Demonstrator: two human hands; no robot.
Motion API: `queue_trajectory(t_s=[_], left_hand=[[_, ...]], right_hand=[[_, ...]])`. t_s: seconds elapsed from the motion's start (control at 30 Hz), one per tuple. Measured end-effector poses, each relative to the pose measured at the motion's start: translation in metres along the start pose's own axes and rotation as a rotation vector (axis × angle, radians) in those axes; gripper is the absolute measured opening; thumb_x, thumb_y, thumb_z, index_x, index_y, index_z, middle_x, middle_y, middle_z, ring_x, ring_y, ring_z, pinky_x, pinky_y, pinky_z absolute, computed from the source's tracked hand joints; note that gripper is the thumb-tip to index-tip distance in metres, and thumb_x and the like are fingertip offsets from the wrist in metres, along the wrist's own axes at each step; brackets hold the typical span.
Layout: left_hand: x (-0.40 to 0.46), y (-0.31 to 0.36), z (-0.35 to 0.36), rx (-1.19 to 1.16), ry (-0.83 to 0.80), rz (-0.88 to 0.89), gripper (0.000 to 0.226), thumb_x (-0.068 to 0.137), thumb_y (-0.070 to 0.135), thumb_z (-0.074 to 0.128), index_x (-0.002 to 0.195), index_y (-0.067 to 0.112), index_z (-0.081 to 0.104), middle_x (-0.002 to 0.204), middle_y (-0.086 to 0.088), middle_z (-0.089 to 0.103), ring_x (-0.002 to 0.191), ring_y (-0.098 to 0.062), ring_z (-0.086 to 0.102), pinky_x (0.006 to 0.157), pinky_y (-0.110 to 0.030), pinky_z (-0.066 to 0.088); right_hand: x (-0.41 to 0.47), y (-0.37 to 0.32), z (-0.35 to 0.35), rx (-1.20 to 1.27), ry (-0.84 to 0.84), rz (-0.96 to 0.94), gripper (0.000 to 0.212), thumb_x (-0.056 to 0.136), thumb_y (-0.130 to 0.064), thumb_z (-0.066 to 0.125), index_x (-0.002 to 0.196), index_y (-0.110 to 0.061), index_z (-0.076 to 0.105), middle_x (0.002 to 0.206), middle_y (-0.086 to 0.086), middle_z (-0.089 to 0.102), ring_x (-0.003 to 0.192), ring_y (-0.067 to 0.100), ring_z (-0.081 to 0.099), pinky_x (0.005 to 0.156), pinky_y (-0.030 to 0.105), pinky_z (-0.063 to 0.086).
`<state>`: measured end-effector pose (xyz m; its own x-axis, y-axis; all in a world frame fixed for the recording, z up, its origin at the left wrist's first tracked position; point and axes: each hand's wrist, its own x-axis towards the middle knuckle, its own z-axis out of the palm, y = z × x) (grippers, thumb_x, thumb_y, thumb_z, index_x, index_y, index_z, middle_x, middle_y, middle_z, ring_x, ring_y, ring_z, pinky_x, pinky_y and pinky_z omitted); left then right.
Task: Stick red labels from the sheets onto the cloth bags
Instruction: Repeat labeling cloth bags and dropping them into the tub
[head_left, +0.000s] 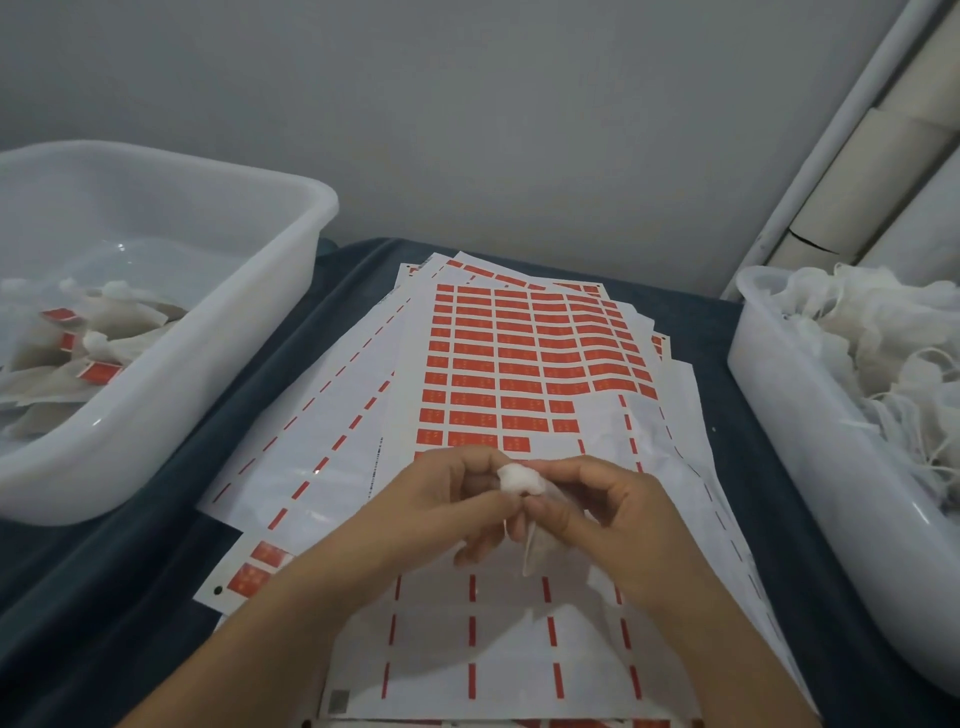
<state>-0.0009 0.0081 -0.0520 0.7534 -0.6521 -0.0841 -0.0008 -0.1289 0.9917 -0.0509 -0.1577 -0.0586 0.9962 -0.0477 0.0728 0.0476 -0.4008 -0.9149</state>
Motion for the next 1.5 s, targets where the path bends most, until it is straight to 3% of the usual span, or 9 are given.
queue_trajectory(t_s=[0.3, 0.47, 0.53, 0.67, 0.77, 0.9, 1.07, 1.23, 1.5], left_hand=[[0.001, -0.003, 0.007, 0.198, 0.127, 0.202, 0.024, 0.075, 0.042, 0.05, 0.096, 0.031, 0.044, 0.066, 0.019, 0.066, 0.05, -0.003, 0.06, 0.048, -0.012, 0.048], [0.0, -0.003, 0.006, 0.153, 0.116, 0.239, 0.027, 0.078, 0.041, 0.048, 0.101, 0.029, 0.039, 0.07, 0.026, 0.062, 0.065, 0.005, 0.061, 0.053, -0.007, 0.044], [0.001, -0.001, 0.006, 0.095, 0.089, 0.222, 0.03, 0.077, 0.04, 0.05, 0.102, 0.029, 0.039, 0.067, 0.021, 0.062, 0.064, 0.003, 0.06, 0.056, -0.008, 0.045], [0.002, 0.002, 0.004, -0.141, 0.107, 0.045, 0.043, 0.063, 0.048, 0.059, 0.099, 0.031, 0.043, 0.069, 0.009, 0.067, 0.063, -0.004, 0.061, 0.06, -0.015, 0.049], [0.002, 0.0, 0.002, -0.206, 0.124, -0.026, 0.048, 0.058, 0.049, 0.061, 0.101, 0.03, 0.048, 0.074, 0.003, 0.069, 0.065, -0.007, 0.063, 0.059, -0.015, 0.05], [0.004, -0.001, 0.003, -0.258, 0.095, -0.069, 0.039, 0.061, 0.044, 0.063, 0.098, 0.032, 0.057, 0.074, 0.001, 0.069, 0.057, -0.006, 0.058, 0.052, -0.013, 0.044], [0.004, 0.0, 0.002, -0.367, 0.081, -0.064, 0.033, 0.063, 0.038, 0.064, 0.096, 0.032, 0.065, 0.062, 0.002, 0.063, 0.05, -0.006, 0.055, 0.05, -0.013, 0.042], [0.003, 0.0, 0.002, -0.389, 0.073, -0.041, 0.033, 0.065, 0.037, 0.062, 0.095, 0.023, 0.07, 0.06, 0.003, 0.062, 0.048, -0.005, 0.055, 0.047, -0.012, 0.041], [0.007, -0.005, 0.003, -0.266, 0.278, 0.024, 0.024, 0.059, 0.044, 0.066, 0.082, 0.042, 0.073, 0.094, 0.015, 0.071, 0.098, -0.014, 0.064, 0.084, -0.028, 0.051]], right_hand=[[-0.001, -0.005, 0.006, 0.23, 0.014, 0.206, 0.012, 0.078, -0.036, 0.058, 0.084, -0.03, 0.067, 0.081, -0.022, 0.068, 0.08, -0.011, 0.06, 0.057, 0.001, 0.044], [-0.003, -0.01, 0.0, 0.57, -0.178, 0.335, 0.025, 0.073, -0.034, 0.057, 0.091, -0.031, 0.074, 0.097, -0.01, 0.072, 0.096, 0.008, 0.066, 0.078, 0.018, 0.053], [-0.003, -0.011, -0.003, 0.632, -0.235, 0.355, 0.033, 0.074, -0.031, 0.056, 0.102, -0.02, 0.071, 0.105, -0.003, 0.07, 0.102, 0.013, 0.065, 0.089, 0.026, 0.051], [-0.001, -0.014, -0.003, 0.68, -0.304, 0.341, 0.038, 0.068, -0.025, 0.061, 0.104, -0.015, 0.061, 0.095, -0.006, 0.072, 0.091, 0.01, 0.067, 0.074, 0.017, 0.053], [-0.001, -0.013, 0.002, 0.422, -0.343, 0.283, 0.03, 0.077, -0.008, 0.07, 0.101, -0.024, 0.062, 0.096, -0.011, 0.067, 0.097, 0.008, 0.061, 0.076, 0.011, 0.05], [-0.004, -0.011, 0.007, 0.212, -0.167, 0.152, 0.03, 0.071, -0.043, 0.058, 0.099, -0.032, 0.061, 0.107, -0.014, 0.062, 0.098, 0.001, 0.059, 0.075, 0.006, 0.047], [-0.002, -0.012, 0.01, 0.158, -0.023, 0.049, 0.028, 0.068, -0.046, 0.054, 0.09, -0.029, 0.058, 0.08, -0.024, 0.065, 0.08, -0.007, 0.06, 0.064, 0.004, 0.046], [-0.004, -0.009, 0.014, 0.044, 0.186, -0.075, 0.025, 0.069, -0.045, 0.056, 0.091, -0.034, 0.056, 0.078, -0.031, 0.066, 0.079, -0.007, 0.064, 0.062, 0.004, 0.047], [-0.005, -0.01, 0.015, 0.133, 0.32, -0.123, 0.012, 0.07, -0.035, 0.059, 0.081, -0.031, 0.062, 0.081, -0.031, 0.067, 0.085, -0.011, 0.061, 0.065, -0.001, 0.043]])
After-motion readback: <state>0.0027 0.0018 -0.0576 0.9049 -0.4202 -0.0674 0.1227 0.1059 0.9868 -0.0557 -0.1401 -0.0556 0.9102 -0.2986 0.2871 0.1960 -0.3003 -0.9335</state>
